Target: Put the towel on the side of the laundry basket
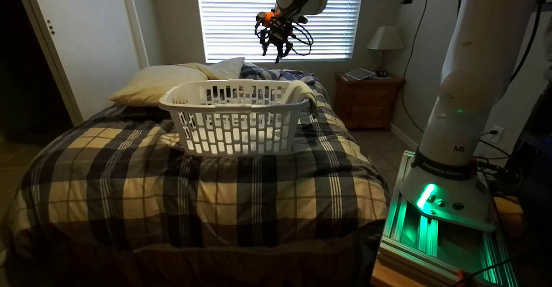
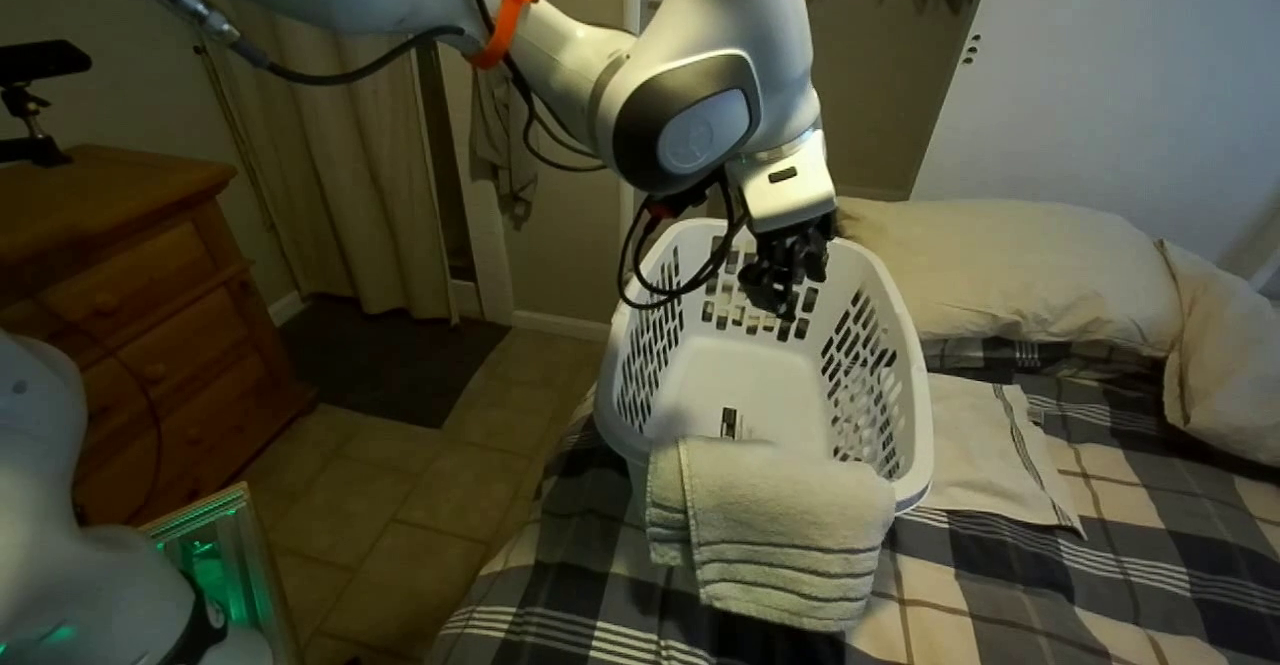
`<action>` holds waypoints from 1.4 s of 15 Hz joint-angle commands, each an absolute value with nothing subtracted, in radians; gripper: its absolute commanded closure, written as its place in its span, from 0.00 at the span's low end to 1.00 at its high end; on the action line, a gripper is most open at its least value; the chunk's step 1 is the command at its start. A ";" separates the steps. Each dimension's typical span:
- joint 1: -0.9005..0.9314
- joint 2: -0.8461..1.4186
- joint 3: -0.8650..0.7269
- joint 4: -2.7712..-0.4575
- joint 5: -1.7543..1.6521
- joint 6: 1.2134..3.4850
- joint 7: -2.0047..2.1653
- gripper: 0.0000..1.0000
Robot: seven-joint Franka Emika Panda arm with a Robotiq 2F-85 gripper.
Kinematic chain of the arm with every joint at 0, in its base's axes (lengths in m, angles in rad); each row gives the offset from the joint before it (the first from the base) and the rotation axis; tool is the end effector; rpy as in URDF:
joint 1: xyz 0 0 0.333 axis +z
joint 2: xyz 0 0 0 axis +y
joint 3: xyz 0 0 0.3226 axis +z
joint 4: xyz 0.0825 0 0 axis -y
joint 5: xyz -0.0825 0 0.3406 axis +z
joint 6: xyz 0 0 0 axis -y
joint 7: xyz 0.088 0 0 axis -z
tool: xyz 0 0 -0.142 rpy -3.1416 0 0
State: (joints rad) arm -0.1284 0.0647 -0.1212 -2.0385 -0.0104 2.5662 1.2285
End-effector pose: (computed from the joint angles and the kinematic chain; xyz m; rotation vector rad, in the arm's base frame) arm 0.5629 -0.1424 0.4603 -2.1339 1.9263 -0.6092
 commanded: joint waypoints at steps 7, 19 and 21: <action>-0.121 -0.073 -0.116 -2.052 -0.011 2.289 0.928 0.00; -0.149 -0.311 -0.076 -2.080 -0.294 1.888 0.529 0.00; -0.148 -0.338 -0.056 -2.085 -0.300 1.864 0.546 0.00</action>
State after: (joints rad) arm -0.1382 -0.2721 -0.0901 -2.0458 -0.2684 1.8936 0.5560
